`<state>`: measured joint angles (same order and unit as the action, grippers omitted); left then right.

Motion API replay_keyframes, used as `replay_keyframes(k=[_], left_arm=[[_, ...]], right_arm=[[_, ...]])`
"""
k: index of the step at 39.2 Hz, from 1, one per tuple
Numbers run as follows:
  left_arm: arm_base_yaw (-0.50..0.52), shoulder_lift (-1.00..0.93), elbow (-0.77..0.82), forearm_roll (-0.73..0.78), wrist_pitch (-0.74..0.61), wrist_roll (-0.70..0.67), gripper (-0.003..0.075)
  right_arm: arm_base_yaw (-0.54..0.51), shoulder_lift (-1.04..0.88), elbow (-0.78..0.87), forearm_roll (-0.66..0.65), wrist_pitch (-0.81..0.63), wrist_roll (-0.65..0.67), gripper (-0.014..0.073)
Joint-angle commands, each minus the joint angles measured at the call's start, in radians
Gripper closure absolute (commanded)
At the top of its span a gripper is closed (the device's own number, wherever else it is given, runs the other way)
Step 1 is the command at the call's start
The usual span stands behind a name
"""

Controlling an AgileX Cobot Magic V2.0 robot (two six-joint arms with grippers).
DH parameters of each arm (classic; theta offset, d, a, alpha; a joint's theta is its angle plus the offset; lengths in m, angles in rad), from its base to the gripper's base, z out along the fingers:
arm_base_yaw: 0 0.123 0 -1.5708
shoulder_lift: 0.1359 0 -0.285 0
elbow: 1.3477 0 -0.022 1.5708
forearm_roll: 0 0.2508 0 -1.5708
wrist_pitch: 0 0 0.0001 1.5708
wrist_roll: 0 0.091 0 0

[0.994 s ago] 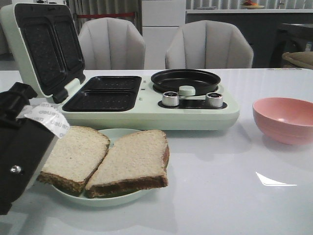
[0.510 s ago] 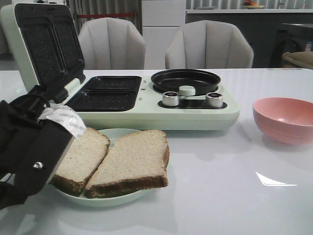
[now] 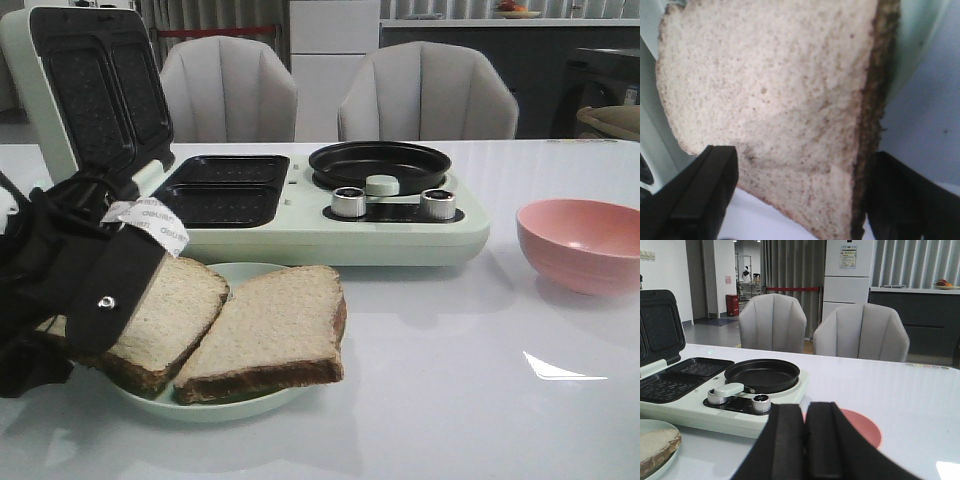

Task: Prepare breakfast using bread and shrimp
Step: 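Reach the left gripper down and grasp the bread slice nearest it, then lift the bread slice with the left gripper toward the sandwich maker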

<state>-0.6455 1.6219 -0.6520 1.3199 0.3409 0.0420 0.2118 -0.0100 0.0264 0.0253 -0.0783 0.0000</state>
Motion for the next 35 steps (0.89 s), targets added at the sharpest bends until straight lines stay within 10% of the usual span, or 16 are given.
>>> replay_keyframes(k=[1, 15, 35], left_arm=[[0.006, -0.003, -0.021, 0.007, 0.009, -0.014, 0.0193], [0.004, -0.008, -0.021, -0.001, 0.063, -0.014, 0.0594], [-0.087, -0.150, -0.021, -0.045, 0.179, -0.016, 0.0606]], right_arm=[[-0.003, -0.022, -0.016, -0.005, -0.082, 0.000, 0.0444], [-0.003, -0.022, -0.016, -0.005, -0.082, 0.000, 0.0444], [-0.003, -0.022, -0.016, -0.005, -0.082, 0.000, 0.0444]])
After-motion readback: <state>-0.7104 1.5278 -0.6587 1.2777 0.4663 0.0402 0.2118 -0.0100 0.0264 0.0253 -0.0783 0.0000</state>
